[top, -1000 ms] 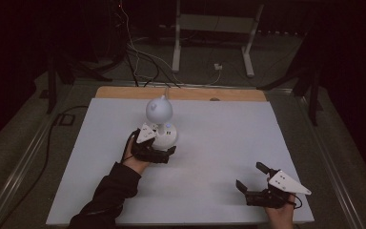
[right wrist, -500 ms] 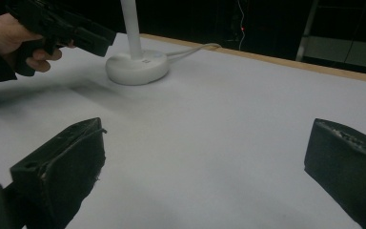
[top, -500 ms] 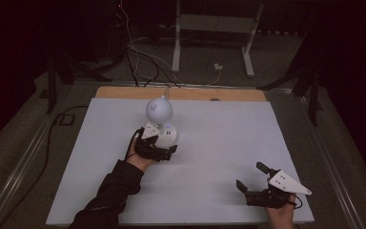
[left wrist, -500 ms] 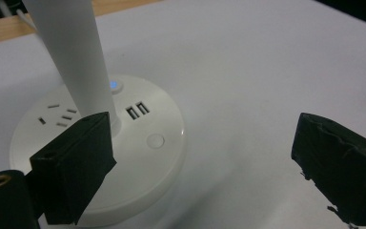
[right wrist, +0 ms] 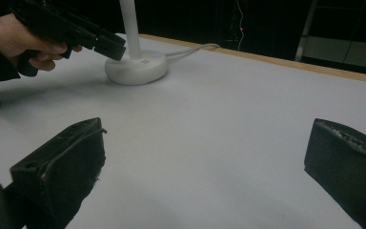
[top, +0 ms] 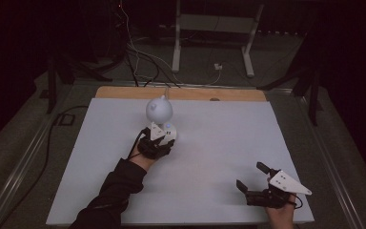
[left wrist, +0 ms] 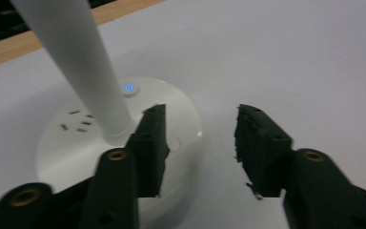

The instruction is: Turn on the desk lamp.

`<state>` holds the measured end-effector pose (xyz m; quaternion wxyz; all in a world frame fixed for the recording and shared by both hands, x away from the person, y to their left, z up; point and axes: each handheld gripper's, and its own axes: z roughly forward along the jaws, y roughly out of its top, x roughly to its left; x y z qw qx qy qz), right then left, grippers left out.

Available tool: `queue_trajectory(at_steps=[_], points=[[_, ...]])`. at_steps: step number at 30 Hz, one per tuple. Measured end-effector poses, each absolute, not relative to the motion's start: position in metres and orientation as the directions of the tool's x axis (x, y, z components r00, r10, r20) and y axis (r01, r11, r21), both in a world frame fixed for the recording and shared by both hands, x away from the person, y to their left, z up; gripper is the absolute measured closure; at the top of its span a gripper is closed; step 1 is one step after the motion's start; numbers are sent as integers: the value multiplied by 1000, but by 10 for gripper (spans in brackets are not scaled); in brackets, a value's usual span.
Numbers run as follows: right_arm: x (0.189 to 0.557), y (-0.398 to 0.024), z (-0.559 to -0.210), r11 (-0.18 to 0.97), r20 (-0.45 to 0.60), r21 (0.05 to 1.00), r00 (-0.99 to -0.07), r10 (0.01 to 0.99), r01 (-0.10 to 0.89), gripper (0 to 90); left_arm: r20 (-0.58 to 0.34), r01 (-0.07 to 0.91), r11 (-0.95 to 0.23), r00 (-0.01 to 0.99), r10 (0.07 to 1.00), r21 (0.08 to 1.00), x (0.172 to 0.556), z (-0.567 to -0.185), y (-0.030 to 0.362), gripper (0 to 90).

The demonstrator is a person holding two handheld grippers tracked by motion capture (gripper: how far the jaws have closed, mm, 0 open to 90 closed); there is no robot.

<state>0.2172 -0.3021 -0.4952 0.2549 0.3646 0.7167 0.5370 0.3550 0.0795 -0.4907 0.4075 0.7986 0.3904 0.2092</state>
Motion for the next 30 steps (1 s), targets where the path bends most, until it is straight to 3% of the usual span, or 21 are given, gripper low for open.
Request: queue_trajectory(at_steps=[5,13,30], points=[[217,-302,-495,158,26,955,-603,797,250,2,10,470,-353,590,807,809,358,-492,79,744],[217,-302,-495,159,26,955,-604,797,251,2,24,470,-365,587,809,804,364,-494,80,900],[217,-302,-495,158,27,955,-603,797,252,2,71,466,-393,570,818,793,373,-504,79,900]])
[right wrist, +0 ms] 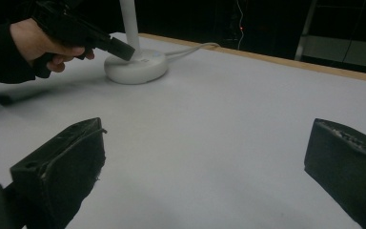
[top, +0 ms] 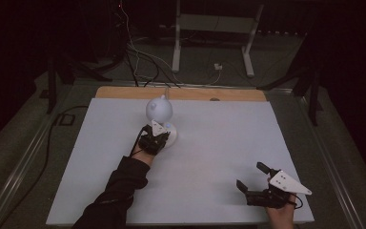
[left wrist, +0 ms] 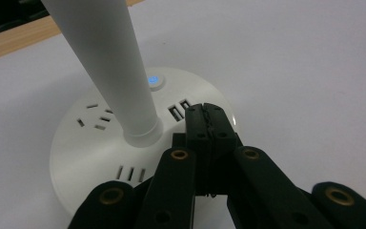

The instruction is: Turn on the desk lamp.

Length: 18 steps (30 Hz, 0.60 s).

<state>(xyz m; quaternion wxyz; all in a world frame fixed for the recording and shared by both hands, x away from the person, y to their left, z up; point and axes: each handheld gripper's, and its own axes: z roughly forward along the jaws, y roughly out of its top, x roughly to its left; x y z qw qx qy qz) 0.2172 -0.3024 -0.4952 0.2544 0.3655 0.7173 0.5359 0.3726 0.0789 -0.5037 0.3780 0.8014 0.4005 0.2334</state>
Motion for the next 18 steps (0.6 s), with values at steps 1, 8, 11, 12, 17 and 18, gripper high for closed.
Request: queue_trajectory(at_steps=[1,8,11,12,17,18], points=[[217,-302,-495,159,26,955,-604,797,251,2,71,466,-393,570,818,793,373,-504,79,900],[217,-303,-495,159,26,955,-602,798,251,2,136,426,-420,554,821,801,367,-509,72,900],[217,-302,-495,159,25,955,-602,798,251,1,157,410,-426,547,822,807,364,-508,67,900],[217,-302,-495,161,24,955,-603,797,250,1,176,399,-442,550,817,803,363,-508,64,900],[217,-303,-495,158,24,956,-602,798,248,2,206,399,-457,532,821,795,363,-511,63,900],[217,-303,-495,158,24,956,-602,798,248,2,205,400,-457,531,822,795,363,-512,63,900]])
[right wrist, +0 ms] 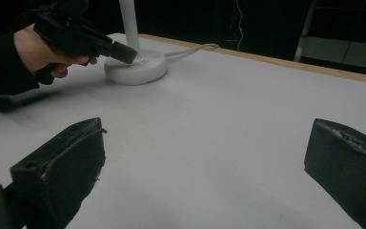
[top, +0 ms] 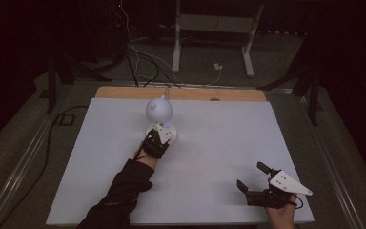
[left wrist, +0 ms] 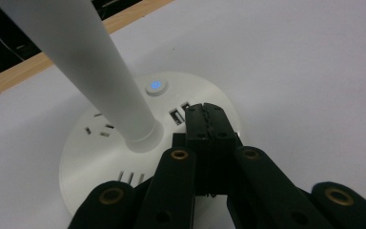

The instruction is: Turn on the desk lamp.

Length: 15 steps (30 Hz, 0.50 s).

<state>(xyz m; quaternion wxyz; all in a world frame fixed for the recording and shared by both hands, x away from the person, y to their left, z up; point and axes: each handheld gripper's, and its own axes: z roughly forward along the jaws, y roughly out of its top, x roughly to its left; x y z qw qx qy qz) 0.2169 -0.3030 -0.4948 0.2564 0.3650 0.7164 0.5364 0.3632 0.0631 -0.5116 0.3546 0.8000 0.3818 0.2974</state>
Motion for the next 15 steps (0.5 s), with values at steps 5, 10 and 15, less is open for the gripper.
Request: queue_trajectory(at_steps=[5,10,15], points=[[217,-302,-495,160,24,955,-603,797,248,2,214,399,-462,527,823,792,363,-513,64,900],[217,-303,-495,159,26,955,-603,798,250,2,221,393,-471,535,816,790,363,-513,63,900],[217,-302,-495,159,26,955,-603,797,251,2,206,396,-459,536,819,795,363,-514,62,900]])
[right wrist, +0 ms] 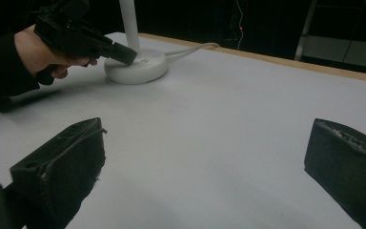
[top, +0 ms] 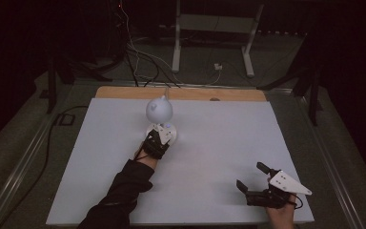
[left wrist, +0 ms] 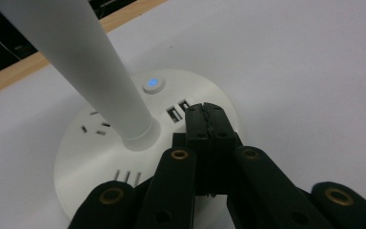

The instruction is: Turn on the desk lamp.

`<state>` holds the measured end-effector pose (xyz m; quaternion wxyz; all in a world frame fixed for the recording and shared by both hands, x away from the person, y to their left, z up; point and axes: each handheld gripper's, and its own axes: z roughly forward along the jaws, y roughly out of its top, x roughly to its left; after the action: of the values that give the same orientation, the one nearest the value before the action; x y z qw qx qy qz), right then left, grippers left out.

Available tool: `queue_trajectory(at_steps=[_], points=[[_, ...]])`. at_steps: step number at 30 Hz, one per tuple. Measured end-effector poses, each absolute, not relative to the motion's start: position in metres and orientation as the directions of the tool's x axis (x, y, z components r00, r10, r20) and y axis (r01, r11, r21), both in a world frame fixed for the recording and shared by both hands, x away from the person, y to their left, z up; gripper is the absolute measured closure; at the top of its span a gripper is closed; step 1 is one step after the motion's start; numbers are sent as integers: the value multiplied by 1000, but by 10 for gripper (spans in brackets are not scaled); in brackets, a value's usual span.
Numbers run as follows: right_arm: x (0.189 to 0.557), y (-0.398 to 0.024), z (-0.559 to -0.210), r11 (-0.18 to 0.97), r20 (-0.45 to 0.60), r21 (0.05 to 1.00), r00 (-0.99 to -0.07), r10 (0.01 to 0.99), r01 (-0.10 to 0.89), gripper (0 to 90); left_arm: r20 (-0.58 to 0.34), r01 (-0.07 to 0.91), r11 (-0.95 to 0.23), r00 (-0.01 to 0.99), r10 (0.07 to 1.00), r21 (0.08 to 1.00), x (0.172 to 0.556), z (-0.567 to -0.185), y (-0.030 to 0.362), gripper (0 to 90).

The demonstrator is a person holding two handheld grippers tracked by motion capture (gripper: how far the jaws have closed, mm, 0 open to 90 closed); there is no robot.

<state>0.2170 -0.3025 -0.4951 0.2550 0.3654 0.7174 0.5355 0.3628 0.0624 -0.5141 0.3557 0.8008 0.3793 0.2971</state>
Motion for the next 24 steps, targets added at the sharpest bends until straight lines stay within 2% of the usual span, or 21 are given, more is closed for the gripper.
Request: queue_trajectory(at_steps=[6,15,19,21,24], points=[[217,-303,-495,158,27,955,-603,797,252,2,226,379,-473,539,811,795,362,-516,62,900],[217,-304,-495,156,28,955,-602,798,251,2,200,369,-460,562,802,807,359,-508,65,892],[217,-304,-495,156,27,955,-601,799,251,2,195,353,-464,586,787,812,349,-501,62,745],[217,-304,-495,156,28,955,-601,799,251,2,188,351,-458,589,786,817,345,-497,61,643],[217,-304,-495,158,25,955,-601,799,249,2,160,358,-444,603,782,821,342,-494,62,560]])
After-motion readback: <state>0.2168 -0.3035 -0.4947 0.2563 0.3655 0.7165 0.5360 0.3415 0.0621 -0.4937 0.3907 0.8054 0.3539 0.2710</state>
